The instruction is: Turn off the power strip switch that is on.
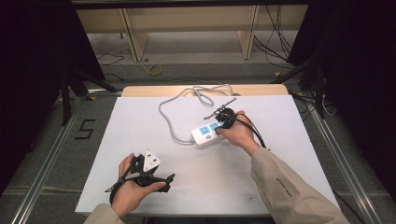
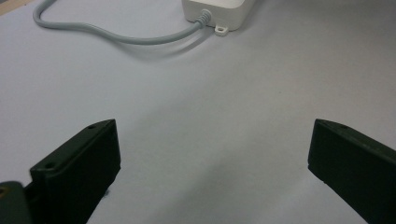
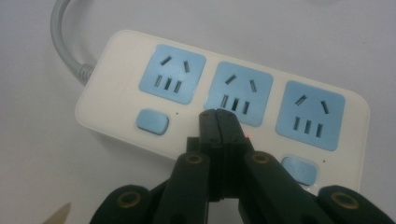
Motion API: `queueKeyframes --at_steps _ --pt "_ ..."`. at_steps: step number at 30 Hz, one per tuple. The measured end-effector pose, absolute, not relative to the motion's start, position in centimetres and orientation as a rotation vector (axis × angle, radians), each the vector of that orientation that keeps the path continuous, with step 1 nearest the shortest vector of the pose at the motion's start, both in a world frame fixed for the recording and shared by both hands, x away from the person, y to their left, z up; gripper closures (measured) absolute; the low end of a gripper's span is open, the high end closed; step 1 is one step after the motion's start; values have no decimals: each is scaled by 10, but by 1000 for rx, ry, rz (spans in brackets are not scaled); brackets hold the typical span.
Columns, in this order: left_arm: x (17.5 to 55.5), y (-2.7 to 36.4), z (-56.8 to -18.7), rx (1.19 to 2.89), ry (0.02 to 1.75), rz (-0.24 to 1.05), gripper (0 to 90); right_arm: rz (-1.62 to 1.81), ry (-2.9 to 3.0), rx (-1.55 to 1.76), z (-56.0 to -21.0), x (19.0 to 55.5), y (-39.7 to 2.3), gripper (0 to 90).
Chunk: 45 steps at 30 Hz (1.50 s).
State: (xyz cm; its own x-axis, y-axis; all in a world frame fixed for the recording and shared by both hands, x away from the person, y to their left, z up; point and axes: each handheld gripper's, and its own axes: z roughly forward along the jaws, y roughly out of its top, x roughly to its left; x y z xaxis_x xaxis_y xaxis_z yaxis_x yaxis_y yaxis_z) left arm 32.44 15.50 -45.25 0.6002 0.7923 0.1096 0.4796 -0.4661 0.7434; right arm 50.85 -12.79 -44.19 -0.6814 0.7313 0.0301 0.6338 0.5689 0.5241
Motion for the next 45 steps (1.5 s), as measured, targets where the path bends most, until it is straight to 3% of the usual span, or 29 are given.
queueKeyframes --at_steps 45 --pt "324 155 -453 2145 999 591 21 671 2650 1139 -439 515 -118 900"
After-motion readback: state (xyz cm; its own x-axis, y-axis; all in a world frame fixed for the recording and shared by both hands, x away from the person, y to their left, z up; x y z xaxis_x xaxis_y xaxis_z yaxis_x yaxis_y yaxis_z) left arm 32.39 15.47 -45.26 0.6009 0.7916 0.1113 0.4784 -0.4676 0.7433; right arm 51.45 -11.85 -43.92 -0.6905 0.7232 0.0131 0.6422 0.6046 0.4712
